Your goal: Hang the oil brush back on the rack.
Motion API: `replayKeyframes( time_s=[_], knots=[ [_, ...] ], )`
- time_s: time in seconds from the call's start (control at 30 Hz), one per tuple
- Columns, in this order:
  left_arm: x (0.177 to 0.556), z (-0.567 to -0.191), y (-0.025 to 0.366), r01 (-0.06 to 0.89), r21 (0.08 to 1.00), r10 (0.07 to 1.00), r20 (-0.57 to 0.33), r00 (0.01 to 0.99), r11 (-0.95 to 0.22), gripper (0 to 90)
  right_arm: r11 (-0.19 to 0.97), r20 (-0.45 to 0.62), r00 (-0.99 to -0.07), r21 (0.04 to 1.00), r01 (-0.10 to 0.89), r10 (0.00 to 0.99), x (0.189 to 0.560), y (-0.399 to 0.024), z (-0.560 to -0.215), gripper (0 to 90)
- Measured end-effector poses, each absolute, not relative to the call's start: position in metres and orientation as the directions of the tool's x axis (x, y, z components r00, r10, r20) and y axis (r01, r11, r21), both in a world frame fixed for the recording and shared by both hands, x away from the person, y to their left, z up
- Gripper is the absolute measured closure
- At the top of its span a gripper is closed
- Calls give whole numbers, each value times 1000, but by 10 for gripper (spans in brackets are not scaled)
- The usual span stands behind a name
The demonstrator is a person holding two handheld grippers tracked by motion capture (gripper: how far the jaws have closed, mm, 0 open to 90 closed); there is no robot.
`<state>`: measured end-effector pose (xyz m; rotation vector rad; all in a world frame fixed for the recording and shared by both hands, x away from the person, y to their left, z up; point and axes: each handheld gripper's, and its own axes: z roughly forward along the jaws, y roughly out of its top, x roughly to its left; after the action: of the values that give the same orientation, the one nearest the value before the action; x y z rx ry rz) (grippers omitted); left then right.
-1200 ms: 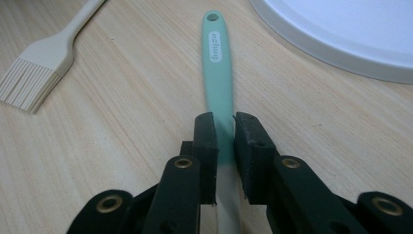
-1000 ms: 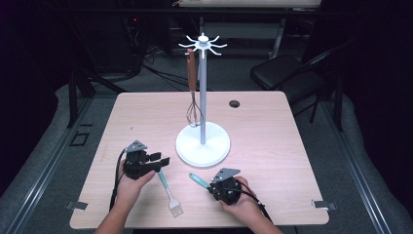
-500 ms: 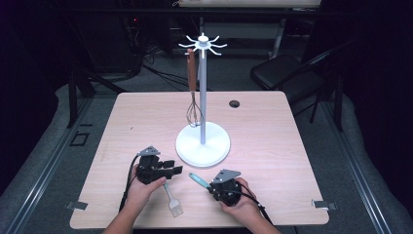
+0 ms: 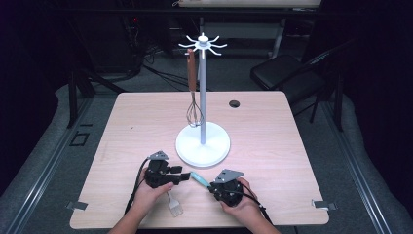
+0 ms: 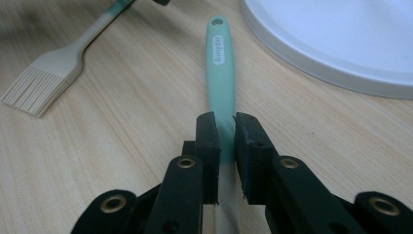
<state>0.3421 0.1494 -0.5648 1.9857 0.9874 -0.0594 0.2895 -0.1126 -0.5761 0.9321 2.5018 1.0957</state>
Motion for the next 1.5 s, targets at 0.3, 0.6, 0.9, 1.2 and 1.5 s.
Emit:
replayKeyframes(
  time_s=[0.3, 0.6, 0.9, 1.2, 1.5],
  knots=[
    [343, -572, 142, 684, 678, 586, -448, 676, -270, 446, 491, 26, -767, 755, 435, 641, 286, -113, -572, 810],
    [343, -578, 134, 703, 658, 579, -473, 664, -269, 420, 475, 35, -768, 768, 430, 639, 285, -113, -570, 820],
    [346, -586, 132, 736, 633, 598, -501, 626, -240, 501, 447, 95, -755, 755, 480, 649, 293, -116, -572, 900],
    [347, -587, 131, 740, 628, 599, -503, 623, -243, 489, 468, 74, -770, 756, 458, 634, 292, -111, -574, 766],
    [347, -587, 131, 742, 627, 601, -504, 620, -239, 491, 542, -22, -769, 722, 430, 638, 290, -103, -582, 776]
  ],
)
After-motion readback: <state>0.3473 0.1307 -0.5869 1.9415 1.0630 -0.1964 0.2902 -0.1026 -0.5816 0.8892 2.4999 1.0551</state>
